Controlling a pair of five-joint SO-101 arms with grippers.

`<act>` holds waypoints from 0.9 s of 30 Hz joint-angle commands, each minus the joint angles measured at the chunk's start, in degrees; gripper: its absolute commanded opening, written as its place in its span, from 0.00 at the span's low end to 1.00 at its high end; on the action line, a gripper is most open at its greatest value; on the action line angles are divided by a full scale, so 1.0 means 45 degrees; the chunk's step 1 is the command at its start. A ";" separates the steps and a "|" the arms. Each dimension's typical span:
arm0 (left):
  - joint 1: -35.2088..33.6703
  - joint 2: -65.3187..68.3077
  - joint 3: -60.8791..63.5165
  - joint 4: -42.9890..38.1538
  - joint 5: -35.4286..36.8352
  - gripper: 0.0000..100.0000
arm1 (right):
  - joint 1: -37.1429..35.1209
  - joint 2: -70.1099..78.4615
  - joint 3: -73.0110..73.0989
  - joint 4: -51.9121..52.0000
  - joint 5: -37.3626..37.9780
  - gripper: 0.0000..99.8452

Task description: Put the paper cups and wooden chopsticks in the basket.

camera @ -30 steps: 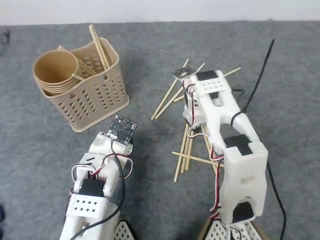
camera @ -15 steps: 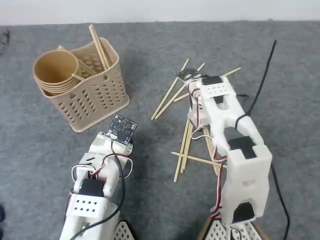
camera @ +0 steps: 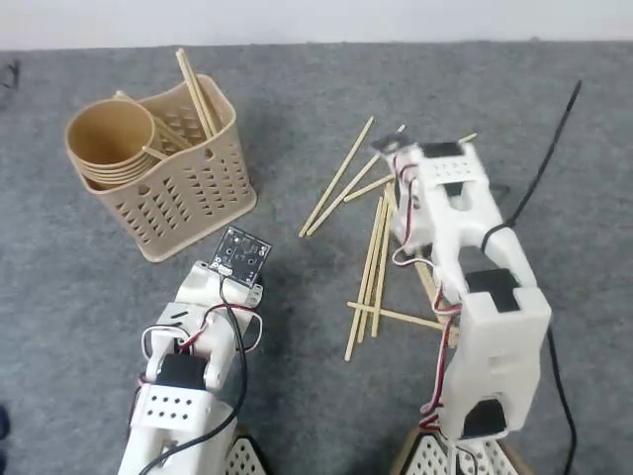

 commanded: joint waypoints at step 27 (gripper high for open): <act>-0.0059 -0.0176 0.0029 -0.0234 -0.0117 0.09 | -0.7179 -0.5714 -0.4767 -0.9133 0.0371 0.01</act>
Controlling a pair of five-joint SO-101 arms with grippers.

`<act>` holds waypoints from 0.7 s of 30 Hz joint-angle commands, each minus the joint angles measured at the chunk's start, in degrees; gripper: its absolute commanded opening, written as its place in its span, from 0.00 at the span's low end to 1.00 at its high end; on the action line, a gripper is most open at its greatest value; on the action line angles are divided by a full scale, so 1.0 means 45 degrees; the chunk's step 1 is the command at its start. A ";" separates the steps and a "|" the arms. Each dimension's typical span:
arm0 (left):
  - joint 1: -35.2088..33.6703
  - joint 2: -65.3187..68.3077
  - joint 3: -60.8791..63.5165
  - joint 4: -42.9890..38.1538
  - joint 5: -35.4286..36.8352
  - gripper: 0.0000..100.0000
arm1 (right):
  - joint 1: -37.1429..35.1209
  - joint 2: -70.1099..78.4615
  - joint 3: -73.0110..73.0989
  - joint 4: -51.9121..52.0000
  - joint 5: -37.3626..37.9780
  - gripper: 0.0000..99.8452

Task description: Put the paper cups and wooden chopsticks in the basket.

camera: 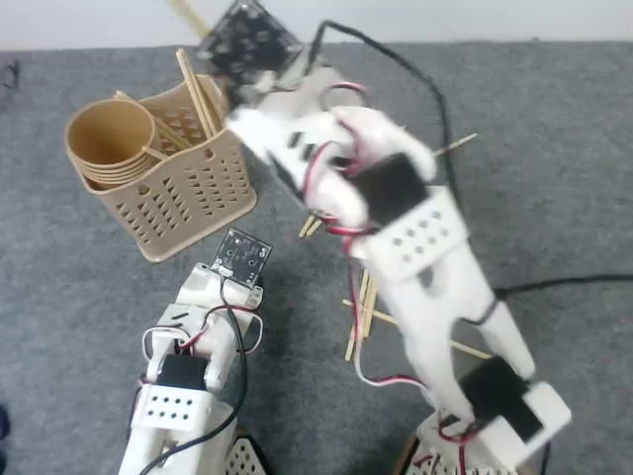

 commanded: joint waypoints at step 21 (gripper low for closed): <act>0.0332 -0.0176 -0.0107 -0.0313 -0.0137 0.09 | -0.1182 0.3858 -0.0586 -0.6886 0.0293 0.01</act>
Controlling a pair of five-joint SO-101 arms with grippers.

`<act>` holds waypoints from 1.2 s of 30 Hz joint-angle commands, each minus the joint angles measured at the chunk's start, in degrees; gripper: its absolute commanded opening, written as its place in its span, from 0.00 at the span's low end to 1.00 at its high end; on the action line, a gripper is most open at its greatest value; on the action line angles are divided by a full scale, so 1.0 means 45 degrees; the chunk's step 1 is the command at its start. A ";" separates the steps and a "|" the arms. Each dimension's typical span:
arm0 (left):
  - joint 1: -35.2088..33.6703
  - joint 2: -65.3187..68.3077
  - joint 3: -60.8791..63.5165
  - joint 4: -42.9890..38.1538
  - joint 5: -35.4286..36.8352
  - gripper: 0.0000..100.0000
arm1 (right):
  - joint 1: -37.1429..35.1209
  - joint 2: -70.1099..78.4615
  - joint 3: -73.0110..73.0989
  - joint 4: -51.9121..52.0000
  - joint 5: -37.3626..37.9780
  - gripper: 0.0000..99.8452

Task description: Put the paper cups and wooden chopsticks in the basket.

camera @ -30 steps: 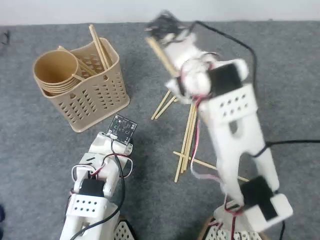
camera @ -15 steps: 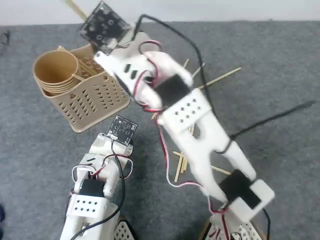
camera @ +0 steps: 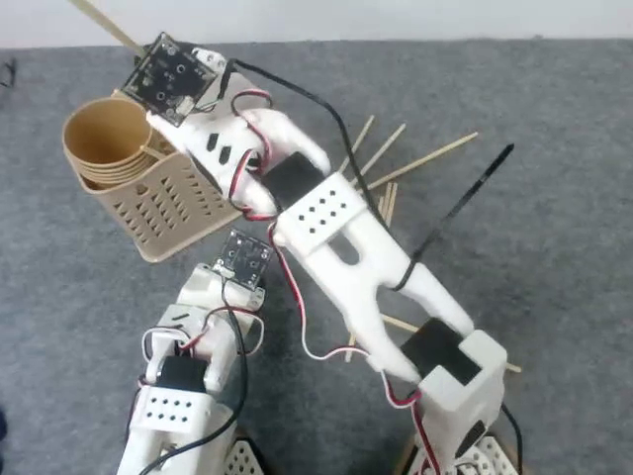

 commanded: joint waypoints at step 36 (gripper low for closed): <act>0.0078 -0.0176 -0.0088 -0.0254 -0.0137 0.09 | 0.7805 -0.5128 0.1250 1.6889 0.0078 0.00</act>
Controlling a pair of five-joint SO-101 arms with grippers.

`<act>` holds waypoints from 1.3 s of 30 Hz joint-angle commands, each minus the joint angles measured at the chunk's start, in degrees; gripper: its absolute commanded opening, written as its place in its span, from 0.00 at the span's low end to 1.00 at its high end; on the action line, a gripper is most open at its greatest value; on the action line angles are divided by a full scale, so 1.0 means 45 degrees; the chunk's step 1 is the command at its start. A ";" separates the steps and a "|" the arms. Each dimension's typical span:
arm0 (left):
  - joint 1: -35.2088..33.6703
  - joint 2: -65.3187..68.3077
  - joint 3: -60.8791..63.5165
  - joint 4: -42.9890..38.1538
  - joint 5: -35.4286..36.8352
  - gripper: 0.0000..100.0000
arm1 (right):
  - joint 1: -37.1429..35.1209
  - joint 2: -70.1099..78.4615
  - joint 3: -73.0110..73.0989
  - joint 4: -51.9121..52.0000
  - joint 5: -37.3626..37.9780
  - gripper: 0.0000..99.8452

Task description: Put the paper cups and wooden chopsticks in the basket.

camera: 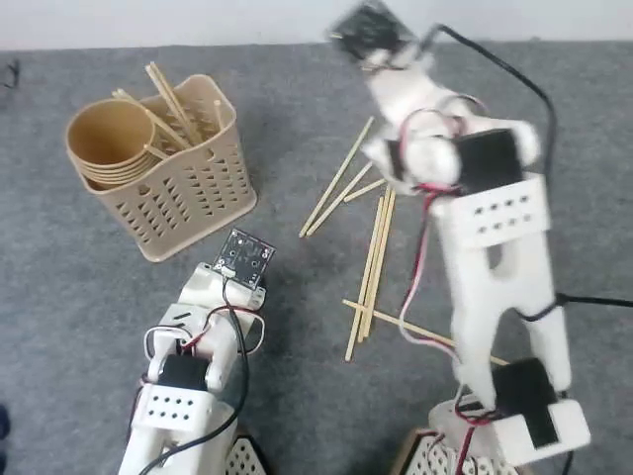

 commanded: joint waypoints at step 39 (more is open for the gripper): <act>0.2911 1.3187 -1.4291 0.2989 -0.0098 0.20 | 0.5363 -0.4405 1.8872 -1.4447 -0.3985 0.01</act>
